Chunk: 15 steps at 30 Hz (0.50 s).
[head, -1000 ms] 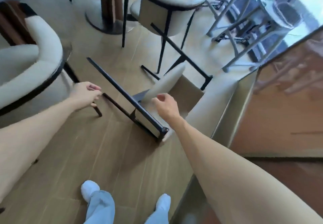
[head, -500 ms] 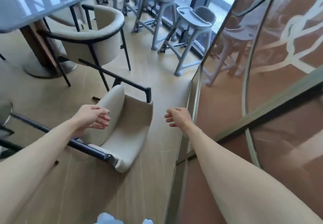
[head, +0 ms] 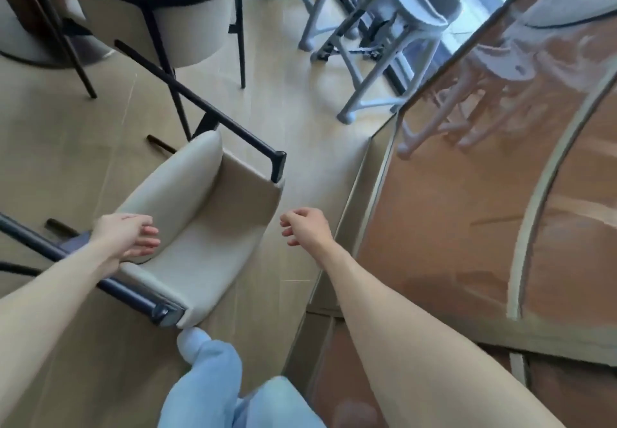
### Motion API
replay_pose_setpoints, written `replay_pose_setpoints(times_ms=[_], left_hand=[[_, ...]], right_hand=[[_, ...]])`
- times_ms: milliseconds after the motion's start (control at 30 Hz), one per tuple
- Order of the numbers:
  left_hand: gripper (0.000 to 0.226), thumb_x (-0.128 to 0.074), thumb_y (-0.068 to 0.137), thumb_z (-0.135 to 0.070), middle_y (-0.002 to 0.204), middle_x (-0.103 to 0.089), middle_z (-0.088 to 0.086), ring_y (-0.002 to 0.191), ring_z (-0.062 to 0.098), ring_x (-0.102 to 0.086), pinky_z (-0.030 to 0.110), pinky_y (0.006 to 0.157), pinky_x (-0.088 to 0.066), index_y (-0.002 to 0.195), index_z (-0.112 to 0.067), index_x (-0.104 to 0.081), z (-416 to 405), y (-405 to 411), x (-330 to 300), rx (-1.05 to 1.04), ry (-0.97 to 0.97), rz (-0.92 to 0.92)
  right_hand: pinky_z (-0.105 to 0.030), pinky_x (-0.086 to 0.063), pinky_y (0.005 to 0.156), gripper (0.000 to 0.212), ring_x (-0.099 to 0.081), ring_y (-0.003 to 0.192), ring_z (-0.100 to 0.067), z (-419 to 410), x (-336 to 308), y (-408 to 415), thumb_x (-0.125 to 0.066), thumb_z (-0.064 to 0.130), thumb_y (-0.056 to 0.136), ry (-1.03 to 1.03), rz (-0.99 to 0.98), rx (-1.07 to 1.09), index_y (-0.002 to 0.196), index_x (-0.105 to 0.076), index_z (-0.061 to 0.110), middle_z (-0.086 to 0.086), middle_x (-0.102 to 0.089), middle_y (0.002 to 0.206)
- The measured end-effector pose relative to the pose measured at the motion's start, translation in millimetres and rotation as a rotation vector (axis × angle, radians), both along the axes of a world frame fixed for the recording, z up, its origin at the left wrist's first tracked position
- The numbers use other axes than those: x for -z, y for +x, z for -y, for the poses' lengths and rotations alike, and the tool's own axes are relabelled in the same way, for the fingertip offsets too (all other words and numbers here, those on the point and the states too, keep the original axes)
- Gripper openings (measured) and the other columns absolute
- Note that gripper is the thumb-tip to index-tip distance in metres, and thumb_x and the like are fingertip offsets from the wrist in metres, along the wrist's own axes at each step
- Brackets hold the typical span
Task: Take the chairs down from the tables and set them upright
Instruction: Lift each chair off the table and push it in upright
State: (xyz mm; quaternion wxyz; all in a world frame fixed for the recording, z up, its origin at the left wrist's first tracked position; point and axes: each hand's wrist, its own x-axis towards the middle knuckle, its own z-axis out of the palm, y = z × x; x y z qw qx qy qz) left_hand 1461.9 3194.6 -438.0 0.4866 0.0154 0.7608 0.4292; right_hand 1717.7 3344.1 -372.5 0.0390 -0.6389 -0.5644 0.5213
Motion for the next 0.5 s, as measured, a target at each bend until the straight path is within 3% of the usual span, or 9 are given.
replay_pose_setpoints(times_ms=[100,167,300,400,500], left_hand=[[0.016,-0.056,0.1,-0.007,0.083,-0.061,0.017,0.047,0.022,-0.067,0.024,0.04,-0.056,0.113,0.001,-0.058,-9,-11,12,-0.06,0.003,0.049],[0.019,-0.058,0.099,-0.008,0.084,-0.062,0.017,0.058,0.028,-0.066,0.024,0.043,-0.057,0.115,0.002,-0.059,-13,-18,17,-0.077,-0.004,0.065],[0.009,-0.058,0.099,-0.009,0.081,-0.062,0.016,0.044,0.018,-0.066,0.024,0.042,-0.055,0.093,-0.003,-0.059,-25,-36,25,-0.218,-0.02,0.094],[0.014,-0.059,0.099,-0.01,0.08,-0.062,0.017,0.061,0.028,-0.062,0.023,0.042,-0.055,0.085,-0.006,-0.06,-31,-39,35,-0.341,-0.048,0.117],[0.009,-0.059,0.098,-0.01,0.077,-0.063,0.015,0.059,0.025,-0.061,0.022,0.042,-0.053,0.092,-0.004,-0.062,-36,-30,50,-0.499,-0.087,0.146]], right_hand=[[-0.038,-0.058,0.074,0.012,-0.062,0.07,-0.018,-21,8,-36,-0.061,0.021,0.087,0.003,0.001,-0.064,0.089,-0.071,0.013,-0.003,-0.066,0.079],[-0.038,-0.058,0.076,0.011,-0.063,0.073,-0.018,-30,12,-60,-0.061,0.022,0.084,-0.014,-0.013,-0.107,0.082,-0.071,0.018,0.0,-0.067,0.078],[-0.046,-0.059,0.091,0.011,-0.072,0.096,-0.026,-46,31,-113,-0.06,0.031,0.079,-0.075,0.0,-0.241,0.08,-0.069,0.025,0.002,-0.071,0.086],[-0.048,-0.06,0.088,0.016,-0.07,0.085,-0.021,-59,58,-141,-0.059,0.034,0.074,-0.119,0.013,-0.355,0.076,-0.07,0.022,0.004,-0.07,0.078],[-0.047,-0.059,0.082,0.014,-0.063,0.072,-0.018,-76,90,-163,-0.058,0.029,0.077,-0.165,0.046,-0.479,0.074,-0.068,0.02,0.003,-0.067,0.073]])
